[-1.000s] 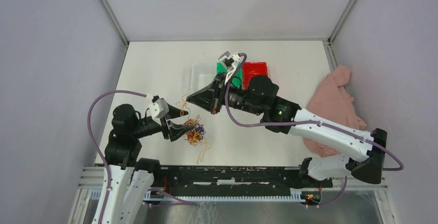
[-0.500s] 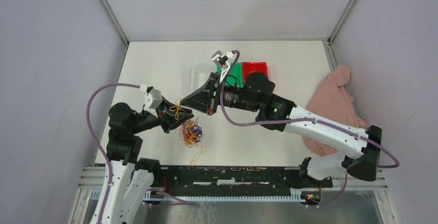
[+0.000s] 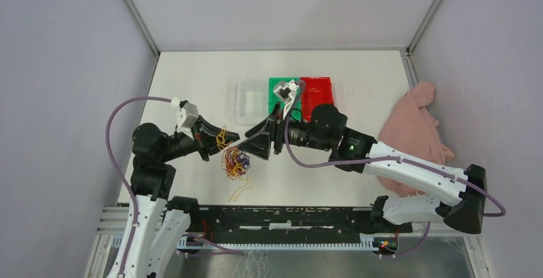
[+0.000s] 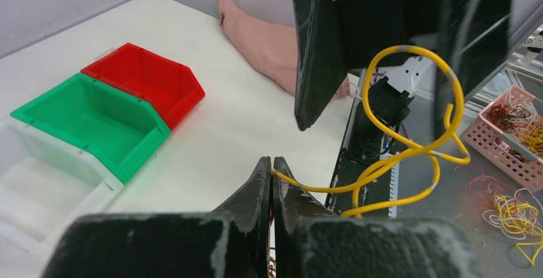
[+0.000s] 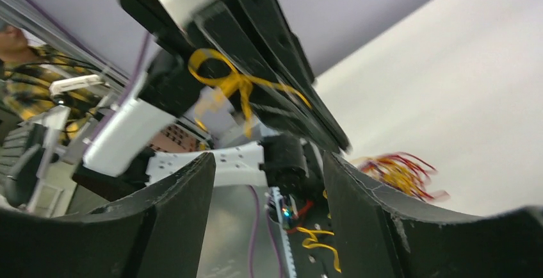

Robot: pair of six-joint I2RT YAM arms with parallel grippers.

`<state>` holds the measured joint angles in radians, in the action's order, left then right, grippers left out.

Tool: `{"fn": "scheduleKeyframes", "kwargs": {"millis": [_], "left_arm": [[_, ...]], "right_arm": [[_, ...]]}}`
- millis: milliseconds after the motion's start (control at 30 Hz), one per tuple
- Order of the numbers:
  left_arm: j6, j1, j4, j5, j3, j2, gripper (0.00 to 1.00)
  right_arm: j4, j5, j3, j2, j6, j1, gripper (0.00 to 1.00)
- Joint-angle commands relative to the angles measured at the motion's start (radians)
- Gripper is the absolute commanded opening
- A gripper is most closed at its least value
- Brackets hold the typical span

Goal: Untangle the cables
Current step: Untie the cable.

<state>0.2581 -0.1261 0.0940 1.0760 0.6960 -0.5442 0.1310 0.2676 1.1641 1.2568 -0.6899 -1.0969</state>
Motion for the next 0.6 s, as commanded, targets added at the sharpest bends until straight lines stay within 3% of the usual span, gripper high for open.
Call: {"fn": "scheduleKeyframes", "kwargs": {"millis": [0,200,400,567], "left_arm": [[0.098,0.000,-0.055,0.011,0.080,-0.018,0.03],[0.179,0.000,-0.104,0.010,0.094,-0.021,0.03],[0.213,-0.001,-0.118,-0.003,0.103,-0.031,0.03],[0.217,-0.002,-0.128,-0.016,0.115,-0.042,0.03]], "right_arm": [[0.043,-0.052,-0.126,-0.103,0.046,0.023,0.69],[0.284,-0.034,-0.257,-0.098,0.114,0.024,0.68],[0.308,0.056,-0.122,0.040,0.174,0.024,0.63],[0.413,0.110,-0.089,0.152,0.105,0.023,0.56]]}}
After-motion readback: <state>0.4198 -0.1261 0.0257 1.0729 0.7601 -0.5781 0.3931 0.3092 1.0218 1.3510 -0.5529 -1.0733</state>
